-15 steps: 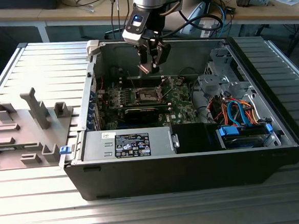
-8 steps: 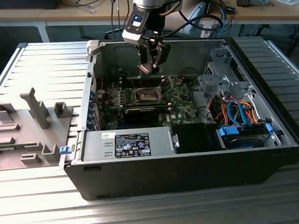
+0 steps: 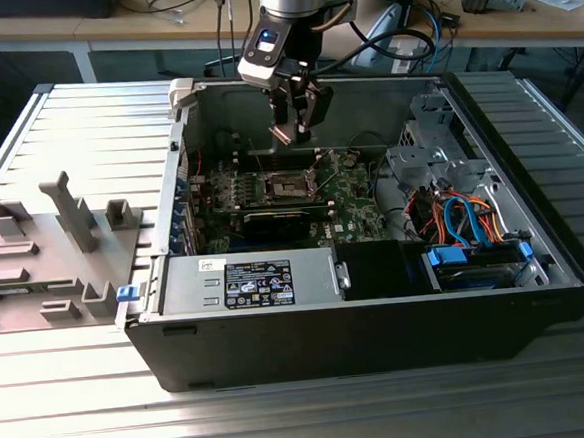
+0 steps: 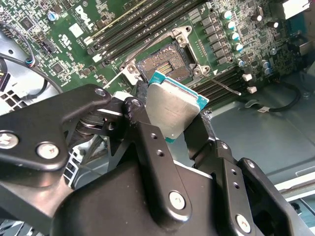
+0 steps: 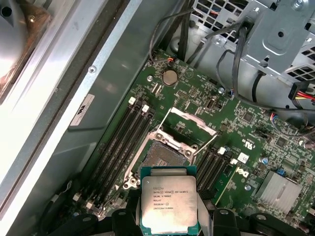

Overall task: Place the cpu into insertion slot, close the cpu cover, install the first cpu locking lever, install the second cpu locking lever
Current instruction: 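Place the cpu into insertion slot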

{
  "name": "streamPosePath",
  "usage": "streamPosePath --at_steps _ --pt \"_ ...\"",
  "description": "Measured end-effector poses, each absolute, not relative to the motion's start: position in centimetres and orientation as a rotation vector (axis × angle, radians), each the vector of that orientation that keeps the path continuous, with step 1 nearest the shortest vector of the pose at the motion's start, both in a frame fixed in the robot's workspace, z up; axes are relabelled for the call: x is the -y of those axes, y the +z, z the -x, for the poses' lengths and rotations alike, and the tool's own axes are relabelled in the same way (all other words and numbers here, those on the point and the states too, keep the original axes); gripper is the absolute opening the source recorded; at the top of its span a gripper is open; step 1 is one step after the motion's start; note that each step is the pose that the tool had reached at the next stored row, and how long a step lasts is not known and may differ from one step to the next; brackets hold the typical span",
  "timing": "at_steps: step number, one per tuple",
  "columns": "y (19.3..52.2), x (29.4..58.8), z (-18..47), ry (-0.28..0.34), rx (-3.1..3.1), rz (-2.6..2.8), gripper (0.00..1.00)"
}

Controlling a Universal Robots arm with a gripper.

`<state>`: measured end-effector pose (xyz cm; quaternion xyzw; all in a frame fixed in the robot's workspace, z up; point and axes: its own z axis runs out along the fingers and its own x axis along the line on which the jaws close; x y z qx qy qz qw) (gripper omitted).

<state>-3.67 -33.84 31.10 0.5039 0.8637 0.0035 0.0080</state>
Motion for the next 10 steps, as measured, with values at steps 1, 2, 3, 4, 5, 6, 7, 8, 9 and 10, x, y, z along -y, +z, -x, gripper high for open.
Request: streamPosePath --at_steps 1,2,3,4,5,6,7,8,9,10 --pt "31.1 33.84 3.67 0.011 -2.699 -1.577 0.54" --pt "31.09 33.84 3.67 0.011 -2.698 -1.578 0.54" --pt "31.09 33.84 3.67 0.011 -2.697 -1.58 0.54" --pt "31.09 33.84 3.67 0.011 -2.696 -1.581 0.54" --pt "31.09 33.84 3.67 0.011 -2.696 -1.582 0.54" --pt "31.08 33.84 3.67 0.011 -2.695 -1.583 0.54" --pt "31.08 33.84 3.67 0.011 -2.694 -1.584 0.54" --pt "31.08 33.84 3.67 0.011 -2.693 -1.586 0.54" --pt "31.07 33.84 3.67 0.011 -2.692 -1.587 0.54" --pt "31.07 33.84 3.67 0.01 -2.691 -1.589 0.54"
